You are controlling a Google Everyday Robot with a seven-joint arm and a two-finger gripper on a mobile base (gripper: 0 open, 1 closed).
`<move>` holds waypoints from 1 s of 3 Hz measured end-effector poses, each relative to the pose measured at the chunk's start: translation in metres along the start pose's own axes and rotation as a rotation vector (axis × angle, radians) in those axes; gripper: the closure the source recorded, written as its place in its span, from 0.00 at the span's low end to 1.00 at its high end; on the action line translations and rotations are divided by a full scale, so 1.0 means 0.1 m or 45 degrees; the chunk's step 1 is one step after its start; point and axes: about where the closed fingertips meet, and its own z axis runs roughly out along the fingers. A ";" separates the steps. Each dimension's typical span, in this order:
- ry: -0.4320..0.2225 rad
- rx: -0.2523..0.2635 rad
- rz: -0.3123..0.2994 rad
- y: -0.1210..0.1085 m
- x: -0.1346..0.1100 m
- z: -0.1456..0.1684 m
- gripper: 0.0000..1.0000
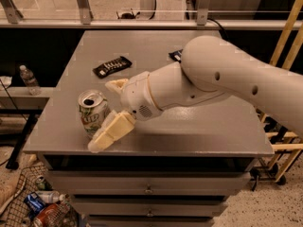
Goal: Pick 7up can
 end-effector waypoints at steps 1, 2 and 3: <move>-0.015 0.000 0.001 0.00 -0.01 0.08 0.18; -0.027 -0.003 0.005 0.00 0.00 0.13 0.42; -0.062 -0.015 0.008 0.01 -0.01 0.15 0.64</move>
Offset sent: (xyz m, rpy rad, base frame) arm 0.0039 0.0120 -0.0127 0.0353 0.0150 -0.0065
